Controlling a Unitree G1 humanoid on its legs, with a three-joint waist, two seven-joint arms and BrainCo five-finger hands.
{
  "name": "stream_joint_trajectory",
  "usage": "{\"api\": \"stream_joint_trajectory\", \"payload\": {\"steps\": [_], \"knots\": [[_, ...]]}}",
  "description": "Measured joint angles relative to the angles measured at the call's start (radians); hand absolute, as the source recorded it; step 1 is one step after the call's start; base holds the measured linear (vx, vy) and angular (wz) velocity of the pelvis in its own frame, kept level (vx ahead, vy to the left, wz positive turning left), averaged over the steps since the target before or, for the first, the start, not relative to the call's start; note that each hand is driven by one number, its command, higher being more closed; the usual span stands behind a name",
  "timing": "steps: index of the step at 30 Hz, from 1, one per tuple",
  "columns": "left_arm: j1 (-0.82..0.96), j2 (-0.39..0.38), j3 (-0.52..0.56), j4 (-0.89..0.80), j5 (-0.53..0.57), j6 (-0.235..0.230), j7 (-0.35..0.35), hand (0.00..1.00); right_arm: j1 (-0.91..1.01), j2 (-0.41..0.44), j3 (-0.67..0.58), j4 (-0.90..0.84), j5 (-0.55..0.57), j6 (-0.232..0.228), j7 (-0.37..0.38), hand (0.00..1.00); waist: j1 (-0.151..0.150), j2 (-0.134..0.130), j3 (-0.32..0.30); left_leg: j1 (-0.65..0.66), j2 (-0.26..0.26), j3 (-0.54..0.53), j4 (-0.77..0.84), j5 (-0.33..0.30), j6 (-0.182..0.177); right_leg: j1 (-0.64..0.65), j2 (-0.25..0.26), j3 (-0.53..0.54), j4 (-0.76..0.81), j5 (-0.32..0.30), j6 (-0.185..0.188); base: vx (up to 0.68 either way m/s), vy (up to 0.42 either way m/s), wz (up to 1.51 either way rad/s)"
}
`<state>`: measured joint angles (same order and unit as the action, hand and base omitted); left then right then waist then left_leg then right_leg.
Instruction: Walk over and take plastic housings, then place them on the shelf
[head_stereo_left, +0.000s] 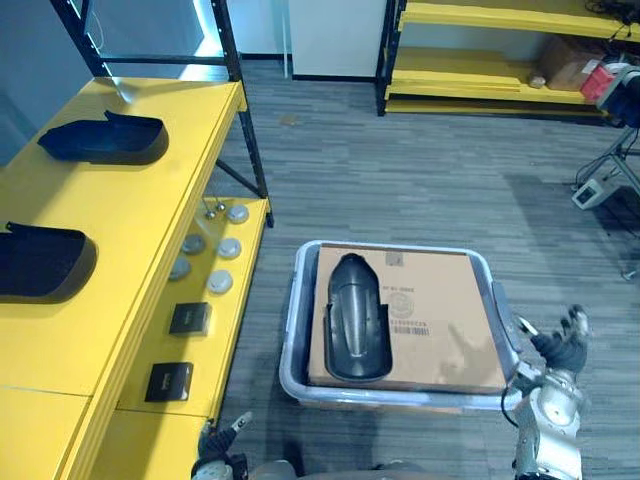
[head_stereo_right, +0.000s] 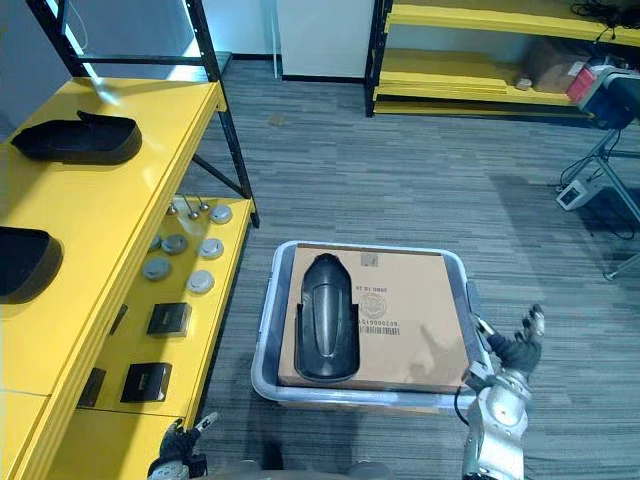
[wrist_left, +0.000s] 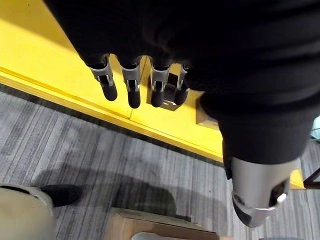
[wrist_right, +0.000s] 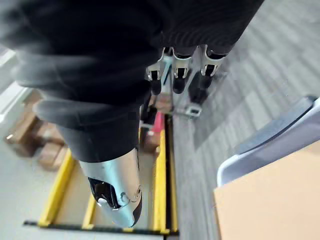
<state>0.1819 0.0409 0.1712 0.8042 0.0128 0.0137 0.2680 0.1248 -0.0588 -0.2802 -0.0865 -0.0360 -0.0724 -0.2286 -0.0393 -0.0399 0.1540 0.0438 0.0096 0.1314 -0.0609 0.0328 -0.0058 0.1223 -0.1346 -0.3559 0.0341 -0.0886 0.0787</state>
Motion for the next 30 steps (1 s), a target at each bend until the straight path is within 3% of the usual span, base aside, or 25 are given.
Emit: {"api": "stream_joint_trajectory", "payload": {"steps": [8,16,23,24,30], "knots": [[0.008,0.002,-0.025,-0.013,0.003,-0.011,-0.001,0.0,0.009,-0.007,0.168,0.076,-0.212,0.01,0.014,0.0,0.011,0.019,-0.003,-0.065,-0.015,-0.078,-0.039,0.03,-0.014,-0.05,-0.006,-0.056,0.02,-0.019,0.007,-0.12,0.013,0.32],[-0.005,0.007,-0.061,-0.027,0.038,-0.02,0.016,0.0,-0.107,0.002,0.149,0.338,-0.369,0.105,-0.072,0.0,0.04,0.04,0.015,-0.107,-0.045,-0.132,-0.032,0.065,0.016,-0.056,-0.024,-0.114,0.018,-0.008,0.017,0.08,0.011,0.26],[-0.014,0.011,-0.077,-0.081,0.038,-0.021,0.041,0.0,-0.269,0.014,0.088,0.505,-0.389,0.195,-0.164,0.0,0.057,0.041,0.092,-0.139,-0.053,-0.159,-0.005,0.065,0.015,-0.054,-0.027,-0.141,0.017,-0.009,0.019,0.04,-0.006,0.19],[-0.016,0.011,-0.081,-0.089,0.038,-0.022,0.044,0.0,-0.297,0.015,0.085,0.528,-0.389,0.207,-0.171,1.0,0.059,0.041,0.106,-0.14,-0.052,-0.159,-0.004,0.065,0.015,-0.054,-0.026,-0.14,0.017,-0.009,0.019,-0.01,0.003,0.04],[-0.049,0.012,-0.094,-0.086,0.037,-0.019,0.062,0.0,-0.398,-0.012,0.068,0.588,-0.41,0.257,-0.181,1.0,0.077,0.043,0.14,-0.163,-0.048,-0.159,0.0,0.063,0.012,-0.082,-0.028,-0.136,0.034,-0.011,0.019,-0.03,0.011,-0.01]]}}
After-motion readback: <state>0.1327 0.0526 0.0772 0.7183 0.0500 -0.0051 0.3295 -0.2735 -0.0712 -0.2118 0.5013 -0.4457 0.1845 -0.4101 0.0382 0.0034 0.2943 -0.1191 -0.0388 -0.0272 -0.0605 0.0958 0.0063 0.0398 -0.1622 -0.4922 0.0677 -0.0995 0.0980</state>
